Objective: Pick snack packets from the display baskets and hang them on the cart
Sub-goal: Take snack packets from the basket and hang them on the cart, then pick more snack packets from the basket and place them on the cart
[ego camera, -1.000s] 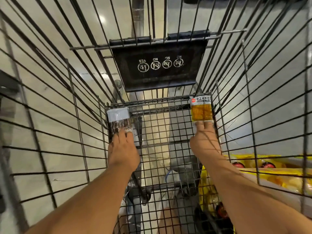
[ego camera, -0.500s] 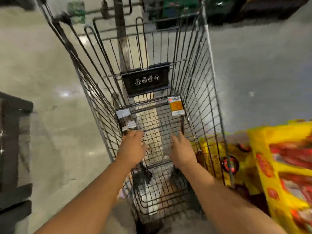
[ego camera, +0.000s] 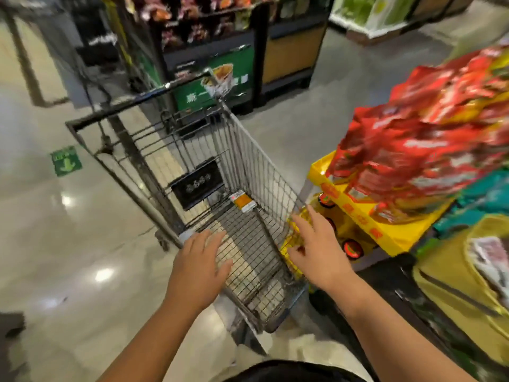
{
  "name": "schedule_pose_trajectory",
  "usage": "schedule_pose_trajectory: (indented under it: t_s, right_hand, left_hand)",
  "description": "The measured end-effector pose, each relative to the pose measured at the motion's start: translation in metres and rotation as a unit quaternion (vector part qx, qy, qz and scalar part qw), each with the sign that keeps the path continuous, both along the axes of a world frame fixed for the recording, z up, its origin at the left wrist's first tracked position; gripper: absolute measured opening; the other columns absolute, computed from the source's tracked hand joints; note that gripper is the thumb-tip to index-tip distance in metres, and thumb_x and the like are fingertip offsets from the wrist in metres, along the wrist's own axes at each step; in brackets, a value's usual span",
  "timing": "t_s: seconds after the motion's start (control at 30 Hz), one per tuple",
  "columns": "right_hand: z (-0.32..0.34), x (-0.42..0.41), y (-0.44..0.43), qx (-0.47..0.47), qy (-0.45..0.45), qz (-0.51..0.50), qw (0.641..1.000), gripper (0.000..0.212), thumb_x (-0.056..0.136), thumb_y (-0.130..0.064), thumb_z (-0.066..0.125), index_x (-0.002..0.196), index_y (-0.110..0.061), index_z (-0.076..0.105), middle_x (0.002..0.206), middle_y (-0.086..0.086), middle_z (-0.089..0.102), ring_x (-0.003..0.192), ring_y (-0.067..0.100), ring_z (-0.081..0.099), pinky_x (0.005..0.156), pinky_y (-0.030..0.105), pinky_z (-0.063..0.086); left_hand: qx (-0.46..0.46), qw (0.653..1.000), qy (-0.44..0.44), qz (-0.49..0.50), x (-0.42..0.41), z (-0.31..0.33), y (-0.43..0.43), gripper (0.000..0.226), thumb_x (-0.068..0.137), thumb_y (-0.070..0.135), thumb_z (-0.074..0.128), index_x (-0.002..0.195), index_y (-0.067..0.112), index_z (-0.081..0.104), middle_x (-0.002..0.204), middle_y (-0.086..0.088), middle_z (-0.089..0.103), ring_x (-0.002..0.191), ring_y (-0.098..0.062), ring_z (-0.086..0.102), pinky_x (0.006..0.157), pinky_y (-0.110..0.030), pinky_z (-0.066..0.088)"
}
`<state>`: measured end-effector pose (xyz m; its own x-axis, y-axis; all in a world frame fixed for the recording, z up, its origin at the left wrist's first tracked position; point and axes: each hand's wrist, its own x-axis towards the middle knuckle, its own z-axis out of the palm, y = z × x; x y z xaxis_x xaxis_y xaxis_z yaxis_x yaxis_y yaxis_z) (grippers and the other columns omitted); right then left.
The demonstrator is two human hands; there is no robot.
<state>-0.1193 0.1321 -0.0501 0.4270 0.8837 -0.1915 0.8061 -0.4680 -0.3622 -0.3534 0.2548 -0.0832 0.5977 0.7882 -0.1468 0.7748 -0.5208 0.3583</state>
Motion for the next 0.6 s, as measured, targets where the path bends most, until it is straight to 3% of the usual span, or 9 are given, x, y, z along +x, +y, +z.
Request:
schedule_pose_trajectory:
  t_s: [0.1,0.3,0.43,0.6]
  right_hand:
    - [0.037,0.007,-0.049,0.019,-0.013,-0.063,0.998,0.071,0.092,-0.038,0.069,0.154,-0.025,0.037,0.166,0.006,0.016,0.152,0.024,0.012,0.122,0.035,0.017]
    - [0.093,0.04,-0.149,0.036,-0.027,-0.213,0.976,0.063,0.094,-0.042,0.066,0.151,-0.029,0.042,0.161,-0.003,0.026,0.149,0.021,0.023,0.12,0.037,0.027]
    - [0.107,0.059,-0.219,0.06,-0.026,-0.318,0.946,0.057,0.094,-0.038,0.067,0.146,-0.028,0.047,0.152,-0.004,0.037,0.141,0.02,0.034,0.115,0.034,0.032]
    - [0.108,0.08,-0.298,0.049,-0.018,-0.414,0.909,0.056,0.094,-0.034,0.068,0.145,-0.023,0.048,0.146,-0.004,0.04,0.14,0.018,0.033,0.115,0.028,0.026]
  left_hand:
    - [-0.012,0.999,-0.017,-0.029,0.017,0.028,-0.009,0.07,0.097,0.056,0.051,0.157,0.026,0.029,0.159,0.0,0.036,0.146,-0.022,0.031,0.118,-0.042,0.033]
    - [0.002,0.985,-0.027,-0.17,0.09,0.073,-0.047,0.073,0.097,0.062,0.046,0.157,0.027,0.026,0.155,0.003,0.04,0.142,-0.02,0.036,0.114,-0.039,0.036]
    - [0.011,0.964,-0.06,-0.258,0.153,0.09,-0.087,0.069,0.095,0.065,0.045,0.152,0.026,0.036,0.147,0.003,0.047,0.136,-0.021,0.041,0.111,-0.039,0.038]
    - [-0.003,0.929,-0.1,-0.356,0.226,0.098,-0.149,0.065,0.093,0.065,0.047,0.144,0.025,0.046,0.139,0.004,0.051,0.132,-0.021,0.044,0.109,-0.037,0.039]
